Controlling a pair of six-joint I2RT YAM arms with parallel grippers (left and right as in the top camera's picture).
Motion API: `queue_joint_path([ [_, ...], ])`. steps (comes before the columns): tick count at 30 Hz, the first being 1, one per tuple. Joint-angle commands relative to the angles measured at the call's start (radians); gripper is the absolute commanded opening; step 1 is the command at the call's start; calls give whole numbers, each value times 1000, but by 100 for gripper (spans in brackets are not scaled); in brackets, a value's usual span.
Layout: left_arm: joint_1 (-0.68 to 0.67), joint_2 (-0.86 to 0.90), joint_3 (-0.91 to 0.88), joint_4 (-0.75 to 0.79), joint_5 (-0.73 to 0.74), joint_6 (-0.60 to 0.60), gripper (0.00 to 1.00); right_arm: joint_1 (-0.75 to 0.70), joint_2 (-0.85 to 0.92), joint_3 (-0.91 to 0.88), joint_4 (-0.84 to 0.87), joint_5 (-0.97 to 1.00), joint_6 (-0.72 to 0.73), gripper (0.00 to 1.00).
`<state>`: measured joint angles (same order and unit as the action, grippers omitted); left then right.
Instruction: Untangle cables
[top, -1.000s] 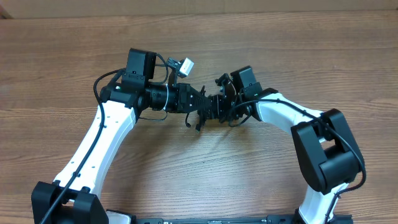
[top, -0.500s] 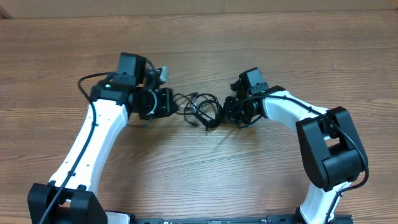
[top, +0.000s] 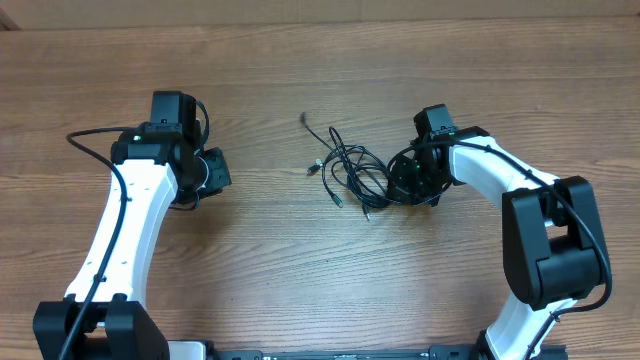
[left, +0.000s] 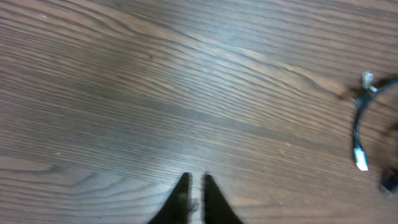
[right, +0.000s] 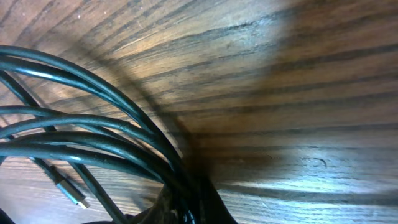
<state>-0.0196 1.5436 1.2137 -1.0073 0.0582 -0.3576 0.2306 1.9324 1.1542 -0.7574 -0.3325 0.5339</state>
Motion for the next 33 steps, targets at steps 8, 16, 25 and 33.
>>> queue_joint_path([
  [8,-9,-27,-33,202,414,34,64,9,43,-27,-4,45,-267,4],
  [16,-116,31,-33,449,419,-131,60,10,43,-27,10,39,-270,4],
  [25,-292,248,-33,738,402,-198,58,10,43,-27,18,39,-270,4],
  [33,-326,396,-33,816,402,-207,59,10,43,-27,19,42,-270,4],
])
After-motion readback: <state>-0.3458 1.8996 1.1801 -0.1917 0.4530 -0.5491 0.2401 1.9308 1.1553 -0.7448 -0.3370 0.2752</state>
